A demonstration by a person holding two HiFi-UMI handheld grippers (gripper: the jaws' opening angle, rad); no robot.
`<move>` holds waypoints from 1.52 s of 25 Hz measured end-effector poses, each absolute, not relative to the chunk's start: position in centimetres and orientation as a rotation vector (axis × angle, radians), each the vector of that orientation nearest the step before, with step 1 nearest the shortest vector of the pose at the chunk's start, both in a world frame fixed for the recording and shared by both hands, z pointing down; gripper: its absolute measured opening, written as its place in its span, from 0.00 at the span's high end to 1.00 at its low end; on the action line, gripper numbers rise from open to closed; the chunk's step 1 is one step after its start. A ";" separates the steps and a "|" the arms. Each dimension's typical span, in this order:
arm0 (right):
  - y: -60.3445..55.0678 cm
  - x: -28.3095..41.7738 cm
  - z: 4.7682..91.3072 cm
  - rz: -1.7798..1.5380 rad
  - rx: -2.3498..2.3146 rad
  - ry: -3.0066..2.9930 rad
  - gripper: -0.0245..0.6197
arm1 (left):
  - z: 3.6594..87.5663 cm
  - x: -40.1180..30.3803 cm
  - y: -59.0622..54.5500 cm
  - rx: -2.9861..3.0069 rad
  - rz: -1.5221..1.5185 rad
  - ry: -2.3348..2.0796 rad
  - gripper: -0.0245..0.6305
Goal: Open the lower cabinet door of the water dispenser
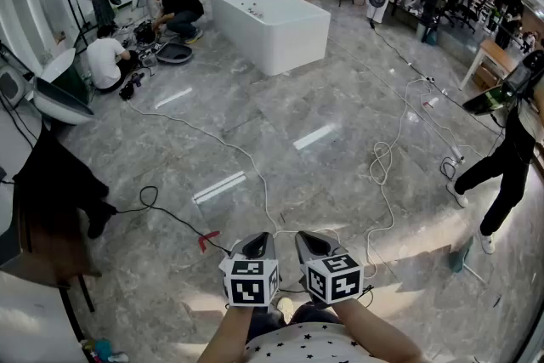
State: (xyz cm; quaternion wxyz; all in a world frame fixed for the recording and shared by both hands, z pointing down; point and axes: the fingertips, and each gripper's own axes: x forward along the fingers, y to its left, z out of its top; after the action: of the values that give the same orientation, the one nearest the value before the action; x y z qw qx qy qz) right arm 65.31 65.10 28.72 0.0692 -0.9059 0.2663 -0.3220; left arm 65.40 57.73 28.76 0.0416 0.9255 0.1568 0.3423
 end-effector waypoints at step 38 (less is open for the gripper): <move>9.3 22.1 30.9 -1.165 -2.028 2.559 0.97 | 30.3 16.4 5.7 2.326 0.716 -1.044 0.95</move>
State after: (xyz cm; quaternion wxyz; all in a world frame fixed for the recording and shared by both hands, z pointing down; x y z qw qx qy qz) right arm 22.12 9.26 30.91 -0.1620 -0.5772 0.7285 -0.3317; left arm 16.42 5.74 30.32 0.2441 0.8518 -0.3822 0.2623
